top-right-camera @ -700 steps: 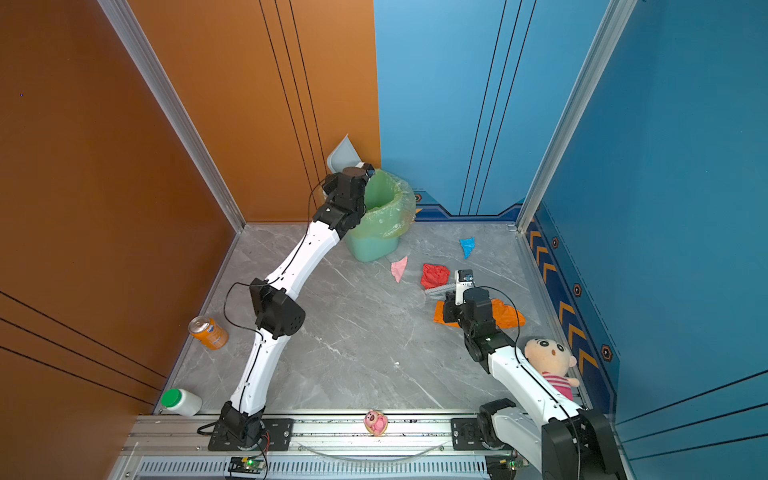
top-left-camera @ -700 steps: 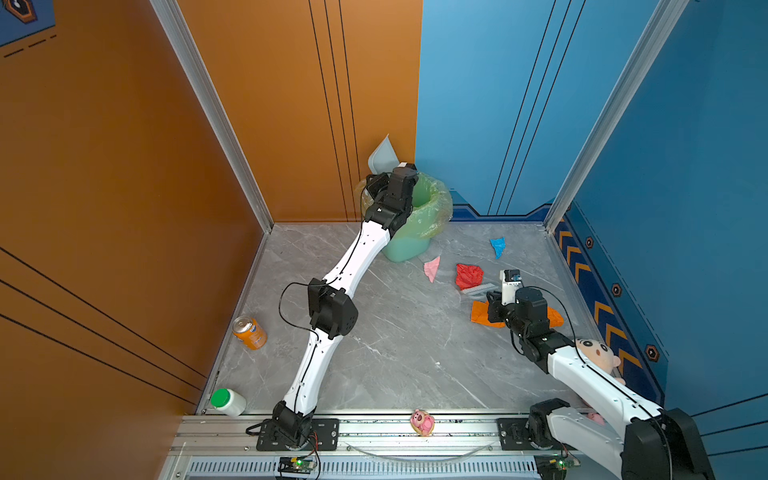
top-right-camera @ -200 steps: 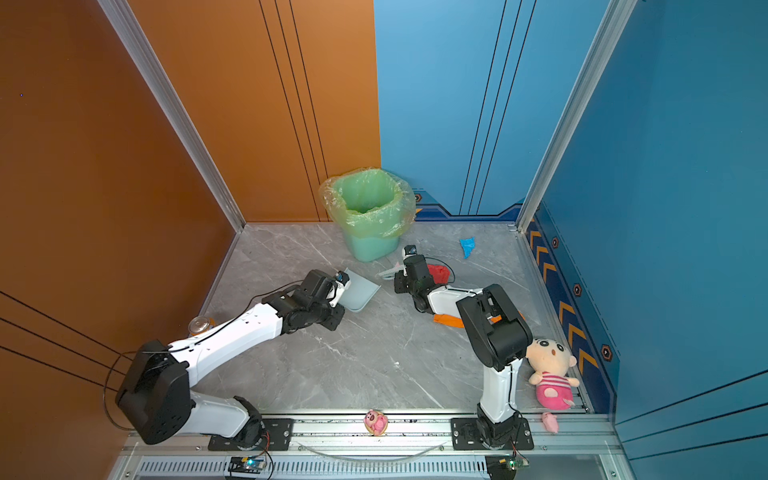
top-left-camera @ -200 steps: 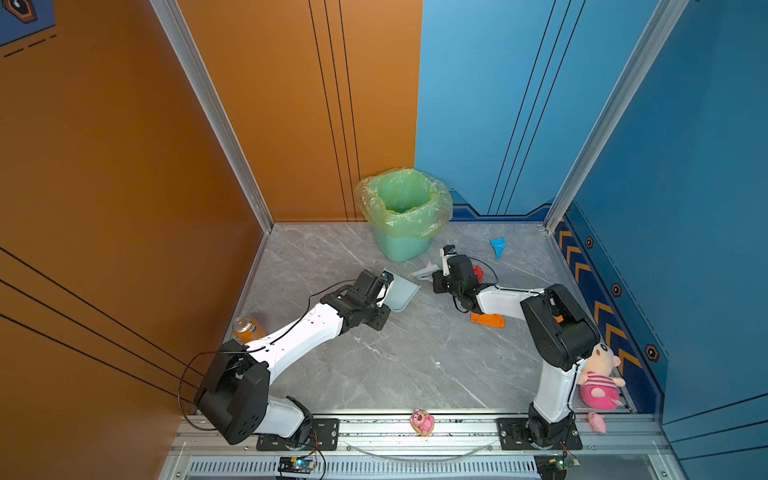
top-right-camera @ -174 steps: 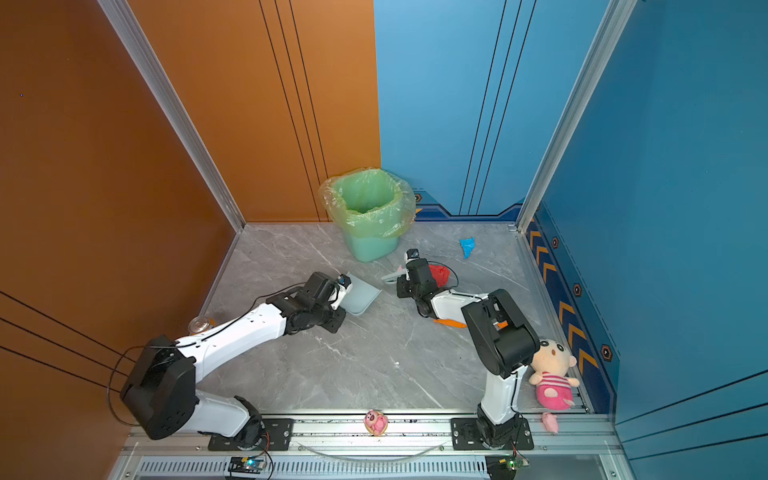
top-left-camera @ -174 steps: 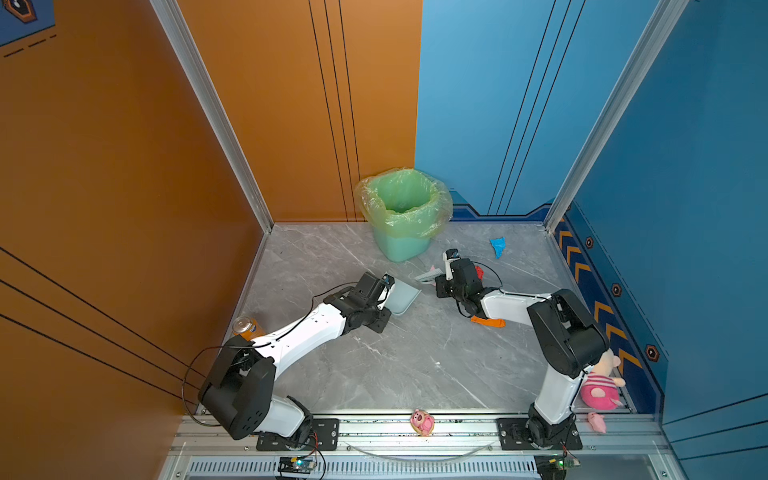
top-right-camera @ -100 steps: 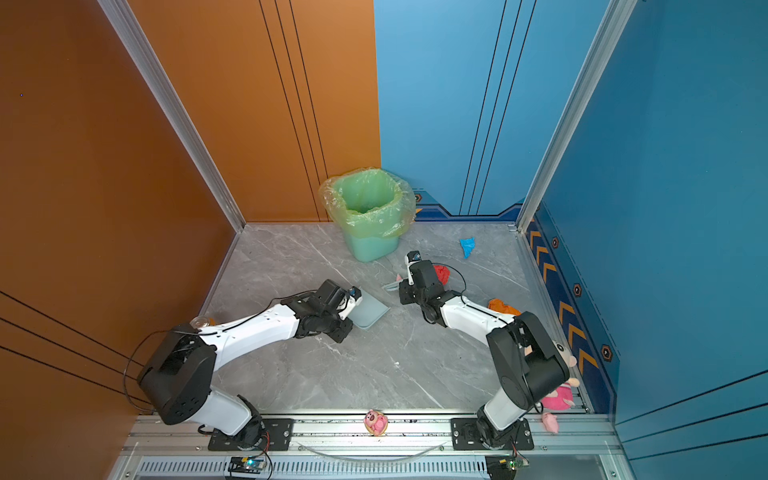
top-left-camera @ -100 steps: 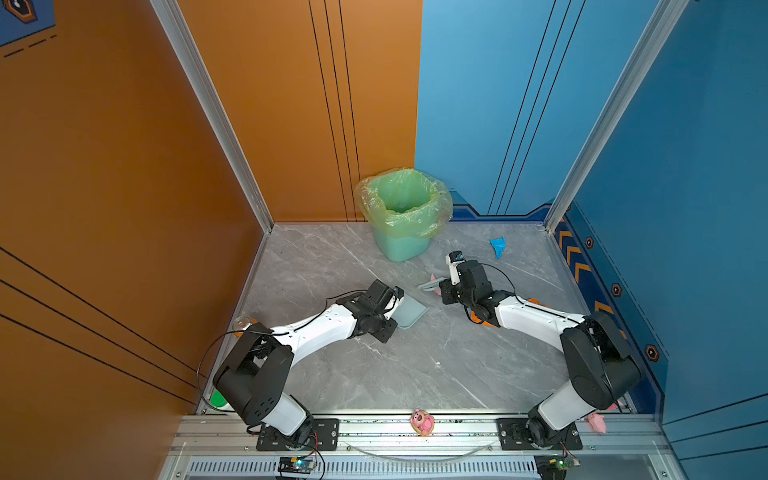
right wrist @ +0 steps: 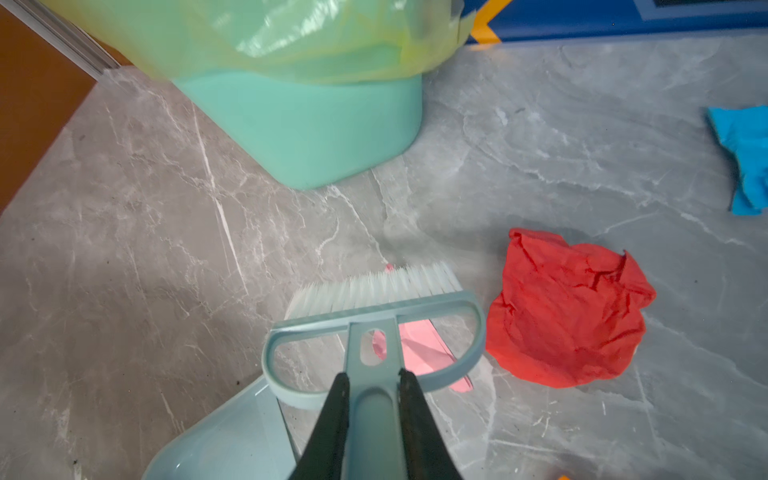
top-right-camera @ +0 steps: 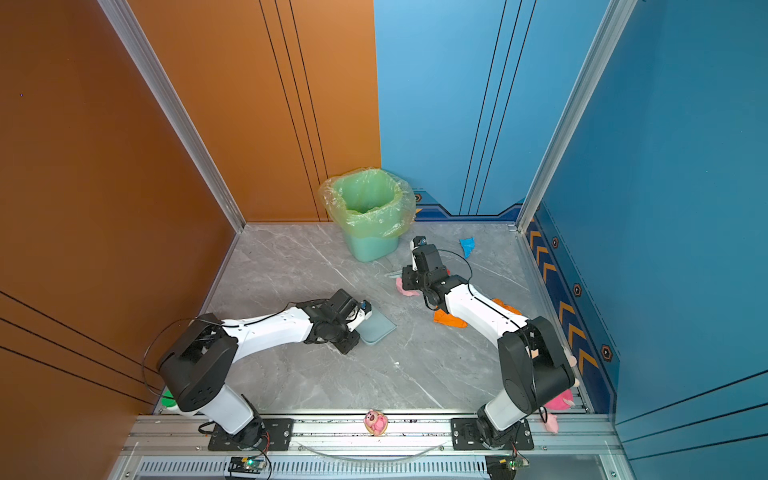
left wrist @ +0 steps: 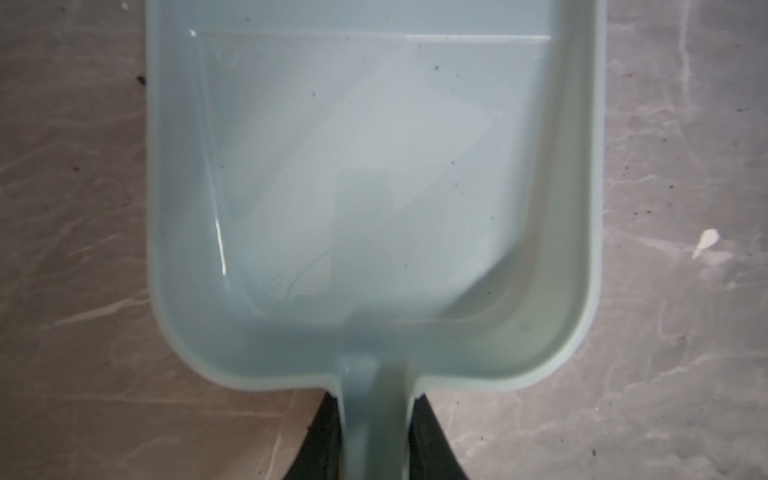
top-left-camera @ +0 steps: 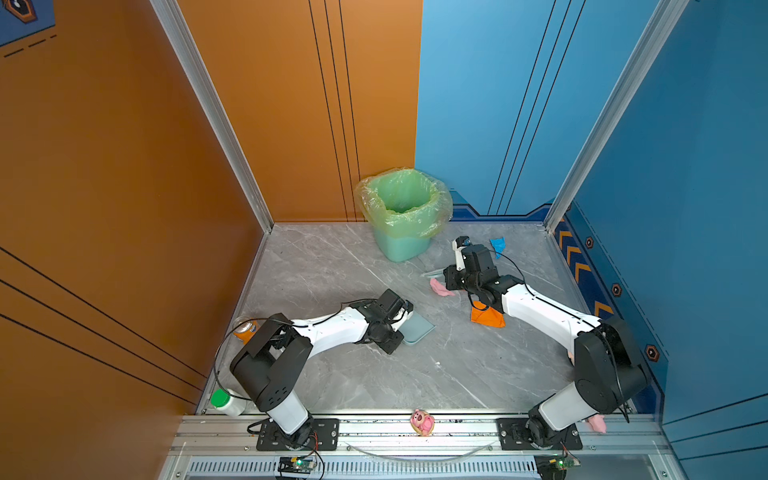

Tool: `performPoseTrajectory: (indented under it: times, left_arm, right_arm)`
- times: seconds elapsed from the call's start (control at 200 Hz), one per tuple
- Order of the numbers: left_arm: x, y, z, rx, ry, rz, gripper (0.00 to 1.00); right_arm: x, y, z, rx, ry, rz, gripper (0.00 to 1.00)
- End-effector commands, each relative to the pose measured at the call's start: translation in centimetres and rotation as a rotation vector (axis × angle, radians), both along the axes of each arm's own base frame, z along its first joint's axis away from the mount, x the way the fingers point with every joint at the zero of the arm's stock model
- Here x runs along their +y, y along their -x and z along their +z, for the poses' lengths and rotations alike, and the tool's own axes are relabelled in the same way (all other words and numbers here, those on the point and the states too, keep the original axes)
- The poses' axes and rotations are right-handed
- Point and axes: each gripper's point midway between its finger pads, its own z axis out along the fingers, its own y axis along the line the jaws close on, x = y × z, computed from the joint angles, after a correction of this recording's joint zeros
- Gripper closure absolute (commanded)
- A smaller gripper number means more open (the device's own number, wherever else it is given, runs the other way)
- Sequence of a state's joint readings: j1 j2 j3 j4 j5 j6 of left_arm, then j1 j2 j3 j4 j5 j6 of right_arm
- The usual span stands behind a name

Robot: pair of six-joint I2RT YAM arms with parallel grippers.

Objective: Sweep away the paper scraps from the table
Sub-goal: 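Sweep the pink scrap into the dustpan with the right gripper's brush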

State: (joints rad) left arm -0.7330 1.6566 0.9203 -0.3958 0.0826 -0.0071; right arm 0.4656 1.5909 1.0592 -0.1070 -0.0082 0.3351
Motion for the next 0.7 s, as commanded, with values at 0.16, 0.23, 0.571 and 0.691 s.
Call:
performPoseTrajectory:
  times: [0.16,0.23,0.571,0.691]
  left_arm:
    - [-0.4,-0.4,0.1,0.012,-0.071,-0.027,1.0]
    - [-0.3,-0.6,0.1,0.008,-0.077,-0.022,1.0]
    - [0.0,-0.7,-0.9,0.02,-0.109,-0.006,1.0]
    - [-0.8,-1.5,-0.4,0.005,-0.094,-0.007,1.0]
  right_arm:
    - [-0.5,2.1,-3.0,0.128,0.053,-0.01,1.0]
    - [-0.6,2.5,-3.4,0.142,0.073,-0.004,1.0]
    - [0.4,5.1,-5.0,0.248,0.07,0.113,1.0]
    - [1.5,6.8,-5.0,0.297,0.015,0.19,1.0]
